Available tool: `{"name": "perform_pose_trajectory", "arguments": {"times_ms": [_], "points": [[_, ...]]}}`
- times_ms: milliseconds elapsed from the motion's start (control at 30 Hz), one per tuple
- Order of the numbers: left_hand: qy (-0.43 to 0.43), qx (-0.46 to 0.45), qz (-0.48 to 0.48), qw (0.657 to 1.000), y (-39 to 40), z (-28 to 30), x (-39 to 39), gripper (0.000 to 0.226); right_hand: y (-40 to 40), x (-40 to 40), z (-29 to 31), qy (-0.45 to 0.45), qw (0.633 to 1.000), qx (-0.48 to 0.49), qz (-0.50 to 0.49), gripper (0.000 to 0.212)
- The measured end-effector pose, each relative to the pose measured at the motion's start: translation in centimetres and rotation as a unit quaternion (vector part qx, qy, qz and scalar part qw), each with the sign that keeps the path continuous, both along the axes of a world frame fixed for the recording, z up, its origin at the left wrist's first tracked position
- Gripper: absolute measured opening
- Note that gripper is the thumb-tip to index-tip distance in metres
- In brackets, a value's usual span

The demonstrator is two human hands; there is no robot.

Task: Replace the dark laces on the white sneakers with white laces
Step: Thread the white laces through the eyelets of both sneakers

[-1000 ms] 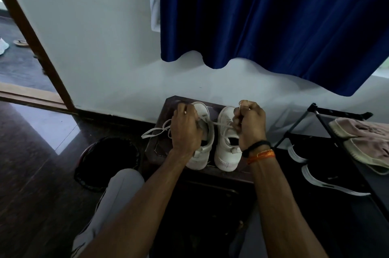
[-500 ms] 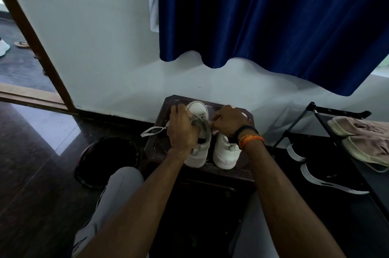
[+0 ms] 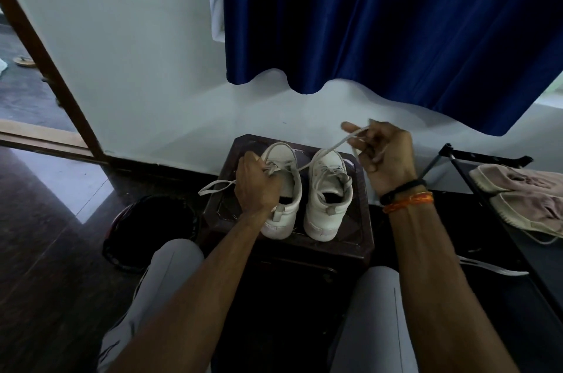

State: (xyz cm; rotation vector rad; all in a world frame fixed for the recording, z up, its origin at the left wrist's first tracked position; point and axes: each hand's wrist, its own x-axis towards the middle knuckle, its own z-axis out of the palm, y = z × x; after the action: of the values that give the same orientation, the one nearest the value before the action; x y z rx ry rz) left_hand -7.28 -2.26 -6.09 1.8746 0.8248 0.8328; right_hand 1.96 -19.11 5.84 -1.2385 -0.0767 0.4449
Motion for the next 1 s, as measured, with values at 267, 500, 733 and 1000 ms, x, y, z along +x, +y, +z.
{"name": "perform_pose_trajectory", "arguments": {"times_ms": [267,500,733,1000], "points": [[-0.001,-0.011,-0.006,1.0,0.2,-0.2,0.0,0.022,4.5,-0.4,-3.4,-0.213,0.877,-0.411,0.128,0.015],[0.01,-0.011,0.001,1.0,0.2,-0.3,0.1,0.023,6.2,0.1,-3.6,-0.37,0.677,-0.587,0.246,0.05],[0.016,-0.012,0.001,1.0,0.2,-0.2,0.0,0.024,6.8,-0.1,-4.6,-0.422,0.611,-0.636,0.21,0.025],[0.013,-0.021,0.002,1.0,0.1,0.1,-0.2,0.02,3.4,1.3,-2.5,-0.087,0.971,-0.218,0.044,0.019]]}}
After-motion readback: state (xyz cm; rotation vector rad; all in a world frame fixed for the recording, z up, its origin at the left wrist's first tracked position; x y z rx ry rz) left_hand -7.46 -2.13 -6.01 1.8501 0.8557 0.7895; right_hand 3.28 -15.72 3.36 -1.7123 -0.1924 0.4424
